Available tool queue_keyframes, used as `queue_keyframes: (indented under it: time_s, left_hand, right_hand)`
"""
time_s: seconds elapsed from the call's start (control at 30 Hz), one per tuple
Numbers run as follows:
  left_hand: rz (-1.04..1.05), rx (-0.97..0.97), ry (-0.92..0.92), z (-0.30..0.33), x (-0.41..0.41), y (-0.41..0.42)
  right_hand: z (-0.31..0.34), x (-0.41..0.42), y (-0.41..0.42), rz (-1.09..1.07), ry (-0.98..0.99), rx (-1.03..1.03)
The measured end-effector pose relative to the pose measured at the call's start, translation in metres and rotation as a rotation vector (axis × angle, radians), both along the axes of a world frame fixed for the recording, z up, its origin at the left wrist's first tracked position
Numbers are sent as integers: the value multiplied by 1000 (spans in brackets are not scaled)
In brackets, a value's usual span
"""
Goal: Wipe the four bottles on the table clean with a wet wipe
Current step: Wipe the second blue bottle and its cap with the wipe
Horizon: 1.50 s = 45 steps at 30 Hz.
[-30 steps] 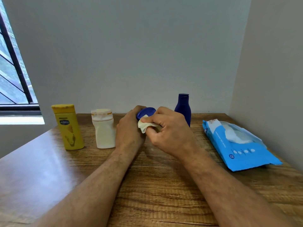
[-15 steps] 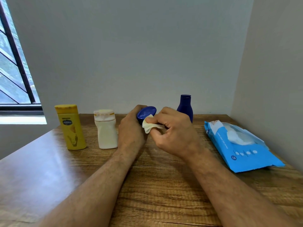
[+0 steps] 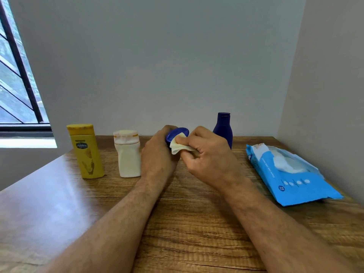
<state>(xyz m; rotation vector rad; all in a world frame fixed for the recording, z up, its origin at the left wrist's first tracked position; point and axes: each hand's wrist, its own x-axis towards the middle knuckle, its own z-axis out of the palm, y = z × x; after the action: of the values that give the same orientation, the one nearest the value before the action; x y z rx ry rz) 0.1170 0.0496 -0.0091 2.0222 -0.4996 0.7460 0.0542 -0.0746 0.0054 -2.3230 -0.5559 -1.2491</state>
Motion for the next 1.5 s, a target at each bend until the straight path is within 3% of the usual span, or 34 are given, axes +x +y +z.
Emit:
queue_keyframes:
  time_s: [0.3,0.47,0.7,1.1,1.23,1.5]
  left_hand:
    - [32,192,-5,0,2,1]
    - [70,233,-17,2,3,-4]
    - [25,58,-13,0,3,-2]
    - [58,197,-65,-1,5,0]
    - [9,117,-46,-3,4,1]
    - [-48,-103,43,0,1,-4]
  right_hand:
    - [0,0,-2,-88,-27,-195]
    - [1,1,-2,-127,-17,-3]
    - [3,6,-5,-169,-3,138]
    - [1,1,0,7,72,20]
    - [2,-1,-1,1,44,-44]
    - [3,1,-6,-58,-37,56]
